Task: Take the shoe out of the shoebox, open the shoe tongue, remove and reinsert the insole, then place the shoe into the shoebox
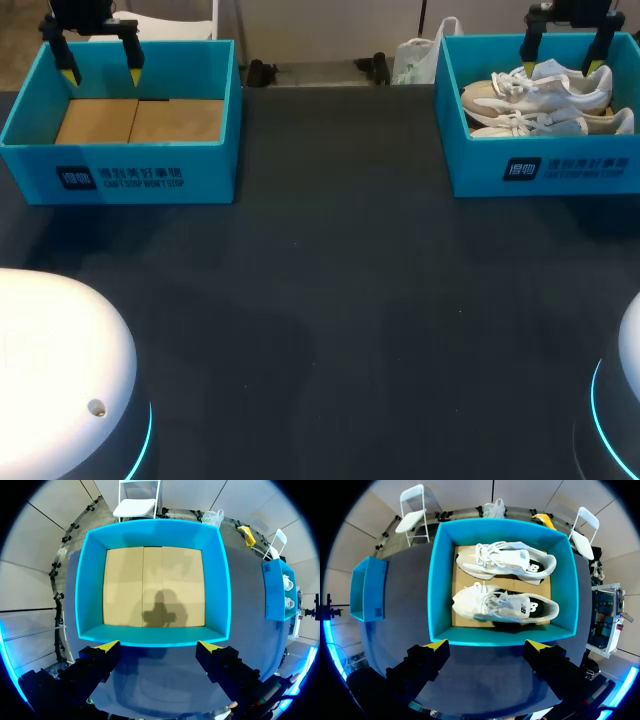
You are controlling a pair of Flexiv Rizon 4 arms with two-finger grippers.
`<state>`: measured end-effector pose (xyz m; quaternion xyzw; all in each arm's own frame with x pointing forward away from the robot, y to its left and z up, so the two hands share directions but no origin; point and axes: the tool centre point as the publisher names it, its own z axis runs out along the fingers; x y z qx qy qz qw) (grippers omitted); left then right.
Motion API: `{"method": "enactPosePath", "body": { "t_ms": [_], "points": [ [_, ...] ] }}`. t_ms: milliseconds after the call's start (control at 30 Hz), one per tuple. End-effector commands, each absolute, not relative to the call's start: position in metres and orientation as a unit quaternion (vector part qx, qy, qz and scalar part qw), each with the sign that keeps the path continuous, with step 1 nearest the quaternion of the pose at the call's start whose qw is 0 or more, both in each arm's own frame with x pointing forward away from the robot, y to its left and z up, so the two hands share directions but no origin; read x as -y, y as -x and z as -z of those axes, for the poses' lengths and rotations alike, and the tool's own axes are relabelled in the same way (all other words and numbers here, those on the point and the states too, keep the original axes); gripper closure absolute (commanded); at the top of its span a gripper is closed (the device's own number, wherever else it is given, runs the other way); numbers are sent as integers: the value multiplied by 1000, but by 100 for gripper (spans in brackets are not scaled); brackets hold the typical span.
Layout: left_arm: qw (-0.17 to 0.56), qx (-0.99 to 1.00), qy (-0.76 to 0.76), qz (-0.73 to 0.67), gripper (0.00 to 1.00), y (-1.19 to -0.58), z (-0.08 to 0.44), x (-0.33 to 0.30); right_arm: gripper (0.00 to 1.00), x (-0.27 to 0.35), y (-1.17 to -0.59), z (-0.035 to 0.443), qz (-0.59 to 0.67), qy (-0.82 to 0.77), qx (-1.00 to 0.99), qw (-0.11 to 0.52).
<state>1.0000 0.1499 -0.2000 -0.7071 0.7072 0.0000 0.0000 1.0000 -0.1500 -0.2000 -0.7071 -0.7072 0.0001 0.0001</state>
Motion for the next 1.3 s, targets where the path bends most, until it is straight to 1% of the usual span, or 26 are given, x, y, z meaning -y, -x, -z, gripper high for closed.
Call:
{"method": "enactPosePath", "body": {
  "t_ms": [33,700,767,967,1000,1300],
  "points": [
    [0,-707,707,0,0,-1000,200,-150,0,150,-1000,200,0,707,707,0],
    [0,-707,707,0,0,-1000,200,-150,0,150,-1000,200,0,707,707,0],
    [0,-707,707,0,0,-1000,200,-150,0,162,-998,207,-2,715,699,-2],
    [0,-707,707,0,0,-1000,200,-150,0,215,-990,215,22,751,659,-44],
    [0,-707,707,0,0,-1000,200,-150,0,220,-989,217,23,755,654,-41],
    [0,-707,707,0,0,-1000,200,-150,0,260,-989,253,0,778,623,-81]
  ]
}}
